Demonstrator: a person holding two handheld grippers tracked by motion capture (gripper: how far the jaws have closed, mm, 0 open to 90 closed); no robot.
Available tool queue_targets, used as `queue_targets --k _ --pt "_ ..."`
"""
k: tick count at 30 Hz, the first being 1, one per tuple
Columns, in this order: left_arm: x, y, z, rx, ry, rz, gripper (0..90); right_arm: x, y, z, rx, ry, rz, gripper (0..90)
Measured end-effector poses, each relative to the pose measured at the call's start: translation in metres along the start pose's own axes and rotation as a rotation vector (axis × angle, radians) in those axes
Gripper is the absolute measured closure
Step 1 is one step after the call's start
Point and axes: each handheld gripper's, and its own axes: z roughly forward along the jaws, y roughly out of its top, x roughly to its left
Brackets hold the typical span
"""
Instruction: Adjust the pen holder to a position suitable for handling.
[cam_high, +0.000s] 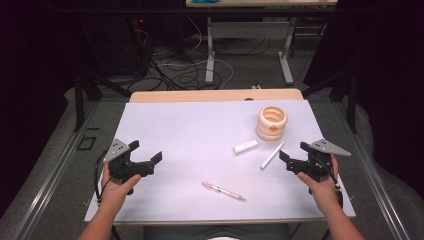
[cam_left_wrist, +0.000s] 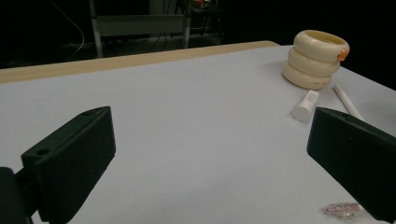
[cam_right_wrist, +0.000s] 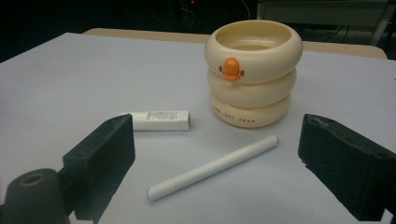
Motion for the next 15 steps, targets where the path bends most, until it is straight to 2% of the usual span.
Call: queue_targets --k 3,5,10,13,15 --pt "0.0003 0.0000 0.0002 -0.002 0.001 -0.002 1.1 -0.0003 -0.0012 -0.0009 0.024 0.001 0.004 11.1" --pt "0.0021 -0.0003 0.0005 0.003 0.004 0.013 1.1 0.0003 -0.0010 -0.0014 0.029 -0.004 0.012 11.6" --pt "0.0041 -0.0013 0.0003 0.020 0.000 -0.007 1.2 -0.0001 -0.0010 0.0015 0.028 0.005 0.015 14.5" --pt "0.0046 -0.0008 -0.0006 0.031 0.009 -0.020 1.8 0.0001 -0.0014 0.0037 0.032 -0.014 0.014 14.5" --pt "0.0051 -0.0012 -0.0004 0.046 0.021 -0.022 2.0 -0.0007 -0.0003 0.0035 0.056 -0.009 0.014 14.5"
